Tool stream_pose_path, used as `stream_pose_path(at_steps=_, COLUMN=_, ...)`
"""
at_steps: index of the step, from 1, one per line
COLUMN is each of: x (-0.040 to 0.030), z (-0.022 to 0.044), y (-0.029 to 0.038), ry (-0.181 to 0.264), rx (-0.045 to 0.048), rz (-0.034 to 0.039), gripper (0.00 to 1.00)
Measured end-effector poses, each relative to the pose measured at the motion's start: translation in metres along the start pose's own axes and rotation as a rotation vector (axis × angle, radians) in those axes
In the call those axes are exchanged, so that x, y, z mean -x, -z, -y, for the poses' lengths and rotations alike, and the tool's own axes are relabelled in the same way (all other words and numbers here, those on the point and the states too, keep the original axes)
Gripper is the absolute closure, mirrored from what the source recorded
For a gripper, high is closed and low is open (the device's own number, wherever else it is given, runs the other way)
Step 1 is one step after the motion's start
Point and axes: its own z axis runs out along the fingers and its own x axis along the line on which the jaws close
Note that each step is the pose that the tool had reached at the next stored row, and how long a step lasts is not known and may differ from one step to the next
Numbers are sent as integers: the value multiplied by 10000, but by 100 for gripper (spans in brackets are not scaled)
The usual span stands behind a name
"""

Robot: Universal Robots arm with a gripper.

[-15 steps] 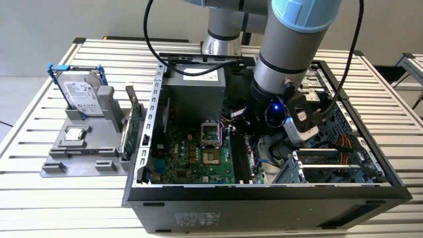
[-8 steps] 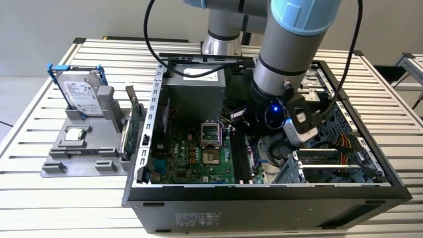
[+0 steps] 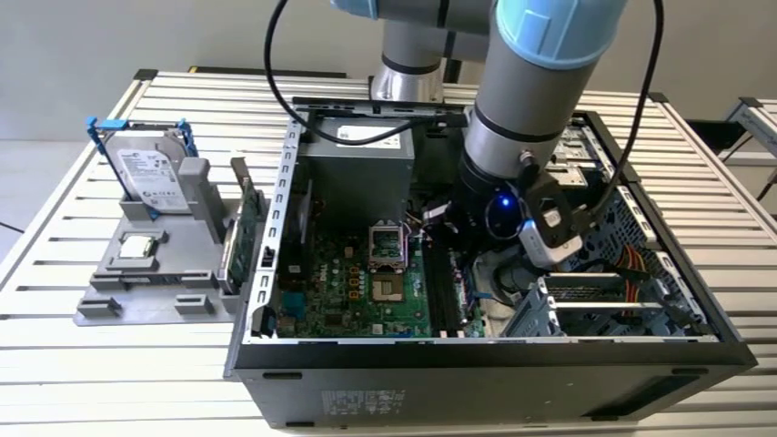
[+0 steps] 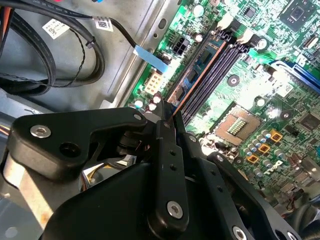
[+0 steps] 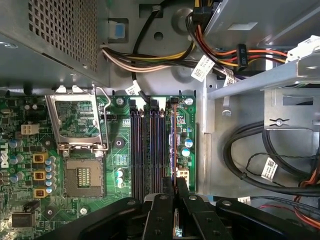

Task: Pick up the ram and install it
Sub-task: 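Insert the ram into the slot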

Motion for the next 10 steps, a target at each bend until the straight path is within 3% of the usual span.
stream_pose_path(at_steps=10, x=-7, z=6, y=-48, ry=45, rx=-12, rz=1, gripper=100)
